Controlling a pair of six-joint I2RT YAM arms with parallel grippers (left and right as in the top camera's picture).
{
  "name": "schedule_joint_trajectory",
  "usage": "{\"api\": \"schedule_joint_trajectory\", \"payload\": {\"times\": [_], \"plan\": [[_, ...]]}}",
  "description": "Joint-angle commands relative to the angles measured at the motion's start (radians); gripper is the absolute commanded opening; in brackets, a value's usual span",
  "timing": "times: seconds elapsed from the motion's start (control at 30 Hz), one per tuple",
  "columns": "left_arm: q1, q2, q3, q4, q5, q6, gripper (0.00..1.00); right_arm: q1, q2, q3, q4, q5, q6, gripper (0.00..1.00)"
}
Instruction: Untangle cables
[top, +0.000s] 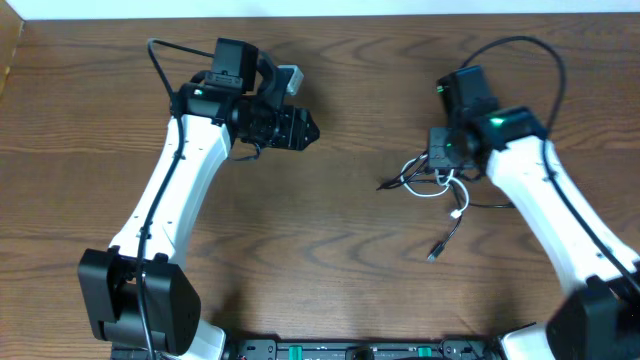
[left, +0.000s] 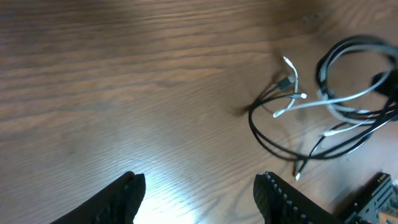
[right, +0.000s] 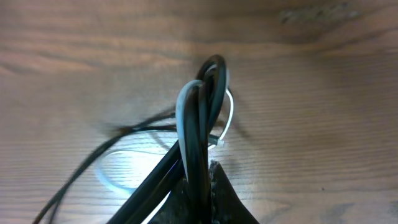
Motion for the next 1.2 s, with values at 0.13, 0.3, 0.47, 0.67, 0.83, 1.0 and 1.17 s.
{"api": "schedule_joint_trajectory", "payload": {"times": [0.13, 0.3, 0.47, 0.67, 0.83, 1.0, 1.17], "plan": [[0.014, -0.021, 0.021, -0.01, -0.018, 0.004, 0.61, 0.135, 0.211, 0.0, 0.009, 0.033, -0.068, 0.16], [0.013, -0.021, 0.021, -0.006, -0.018, 0.004, 0.58, 0.138, 0.206, 0.003, 0.075, -0.139, -0.109, 0.58], [0.013, -0.02, 0.021, -0.007, -0.018, 0.004, 0.55, 0.126, 0.193, 0.036, 0.076, -0.271, -0.17, 0.65], [0.009, -0.02, 0.021, -0.006, 0.011, 0.003, 0.51, 0.066, 0.185, 0.088, -0.037, -0.092, -0.054, 0.65], [-0.029, -0.018, 0.021, 0.0, 0.024, 0.007, 0.5, -0.019, 0.184, 0.098, -0.067, -0.083, -0.04, 0.64], [-0.099, 0.014, 0.021, 0.031, 0.024, 0.006, 0.51, -0.093, 0.184, 0.098, -0.069, -0.153, -0.048, 0.62], [-0.163, 0.086, 0.021, 0.092, 0.024, 0.006, 0.51, -0.13, 0.184, 0.098, -0.06, -0.256, -0.11, 0.62]]}}
